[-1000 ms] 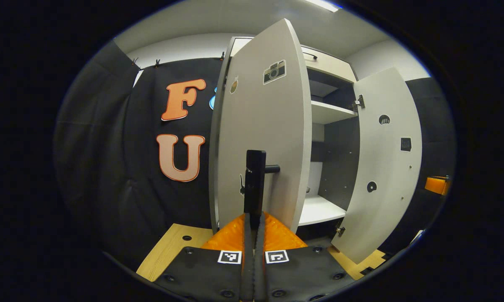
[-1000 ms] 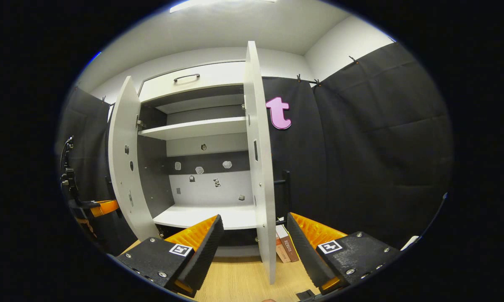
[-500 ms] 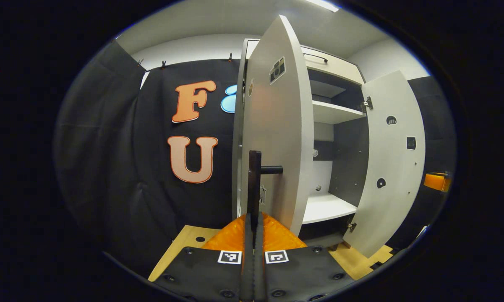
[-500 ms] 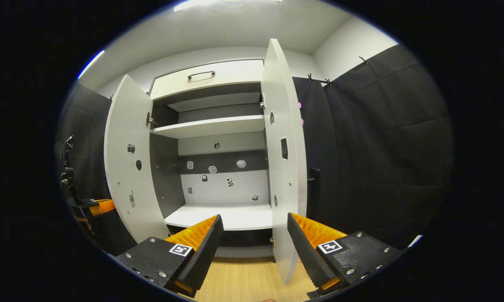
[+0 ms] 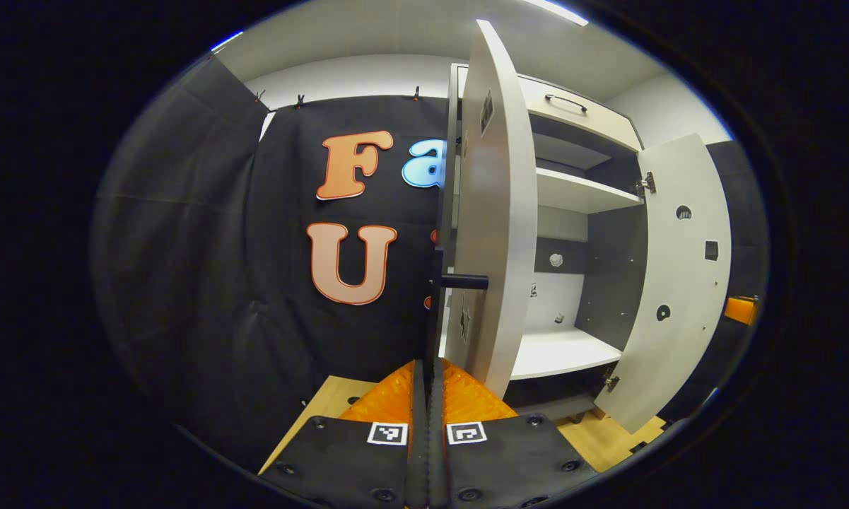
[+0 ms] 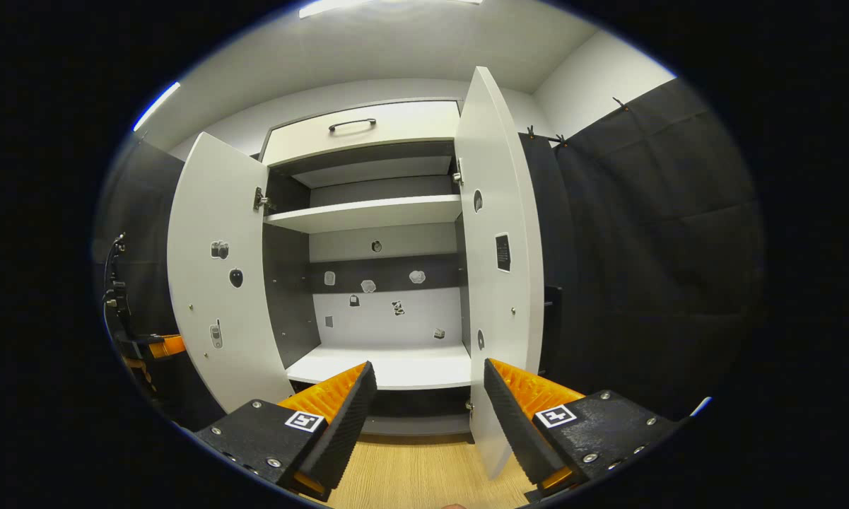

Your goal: Open the right door of the double-door shoe cabinet with the right hand, and open the left door with the left hand.

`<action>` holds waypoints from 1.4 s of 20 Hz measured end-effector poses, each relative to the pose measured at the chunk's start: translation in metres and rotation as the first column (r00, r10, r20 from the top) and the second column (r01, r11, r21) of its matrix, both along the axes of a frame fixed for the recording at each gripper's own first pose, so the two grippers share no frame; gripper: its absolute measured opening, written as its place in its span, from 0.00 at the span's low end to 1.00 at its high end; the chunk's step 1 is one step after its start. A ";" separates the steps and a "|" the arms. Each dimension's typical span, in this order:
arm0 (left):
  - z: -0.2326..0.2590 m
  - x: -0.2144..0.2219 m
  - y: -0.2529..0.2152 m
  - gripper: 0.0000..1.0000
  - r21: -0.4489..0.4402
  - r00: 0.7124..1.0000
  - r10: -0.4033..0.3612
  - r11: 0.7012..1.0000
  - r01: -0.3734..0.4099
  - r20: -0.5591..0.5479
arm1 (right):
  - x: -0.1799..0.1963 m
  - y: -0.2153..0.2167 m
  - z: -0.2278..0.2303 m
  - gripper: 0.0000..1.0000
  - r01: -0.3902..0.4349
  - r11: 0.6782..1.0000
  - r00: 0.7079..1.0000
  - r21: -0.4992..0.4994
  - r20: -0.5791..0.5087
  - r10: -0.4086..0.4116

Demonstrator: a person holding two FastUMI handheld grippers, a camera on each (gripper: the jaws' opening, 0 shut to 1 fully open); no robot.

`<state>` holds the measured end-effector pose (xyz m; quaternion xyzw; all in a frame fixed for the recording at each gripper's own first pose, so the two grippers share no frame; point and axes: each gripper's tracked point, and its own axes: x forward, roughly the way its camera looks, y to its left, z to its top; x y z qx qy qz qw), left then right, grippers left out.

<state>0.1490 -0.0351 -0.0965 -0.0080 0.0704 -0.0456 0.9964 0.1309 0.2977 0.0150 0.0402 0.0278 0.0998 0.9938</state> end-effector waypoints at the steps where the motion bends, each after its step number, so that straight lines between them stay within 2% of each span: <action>1: 0.001 -0.002 0.002 0.06 0.009 1.000 0.003 1.000 -0.003 -0.002 | 0.000 0.000 0.000 0.93 0.003 1.000 1.000 -0.001 0.000 -0.003; 7: 0.010 -0.013 0.005 0.07 0.032 1.000 -0.003 0.999 0.003 -0.006 | 0.000 -0.004 0.015 0.93 -0.001 1.000 1.000 -0.015 0.015 0.001; 14: 0.037 -0.025 0.027 0.09 0.062 0.993 0.109 0.992 -0.111 0.039 | -0.003 -0.018 0.042 0.93 0.017 0.998 0.999 -0.052 0.048 -0.015; 15: 0.041 -0.027 0.026 0.16 0.060 0.994 0.103 0.993 -0.106 0.048 | -0.002 -0.021 0.046 0.93 0.019 0.998 0.998 -0.053 0.054 -0.016; 17: 0.052 -0.030 0.023 0.22 0.049 0.992 0.099 0.993 -0.103 0.074 | -0.004 -0.023 0.053 0.93 0.022 0.998 0.998 -0.053 0.067 -0.019; 18: 0.055 -0.031 0.025 0.35 0.042 0.990 0.108 0.993 -0.112 0.086 | -0.005 -0.024 0.057 0.93 0.023 0.998 0.997 -0.055 0.073 -0.019; 19: 0.057 -0.030 0.021 0.34 0.033 0.991 0.094 0.995 -0.097 0.092 | -0.006 -0.026 0.059 0.93 0.024 0.998 0.997 -0.056 0.078 -0.019; 21: 0.066 -0.032 0.016 0.50 0.025 0.990 0.086 0.996 -0.090 0.112 | -0.008 -0.029 0.062 0.93 0.027 0.998 0.996 -0.059 0.084 -0.021; 23: 0.074 -0.034 0.018 0.51 0.028 0.986 0.093 0.995 -0.098 0.137 | -0.008 -0.034 0.063 0.93 0.034 0.998 0.996 -0.060 0.086 -0.028; 27: 0.084 -0.036 0.017 0.88 0.046 0.978 0.099 0.993 -0.109 0.181 | -0.011 -0.045 0.063 0.93 0.051 0.997 0.995 -0.057 0.085 -0.046; 28: 0.085 -0.035 0.015 0.92 0.045 0.978 0.096 0.993 -0.106 0.186 | -0.012 -0.047 0.063 0.93 0.057 0.997 0.995 -0.058 0.086 -0.052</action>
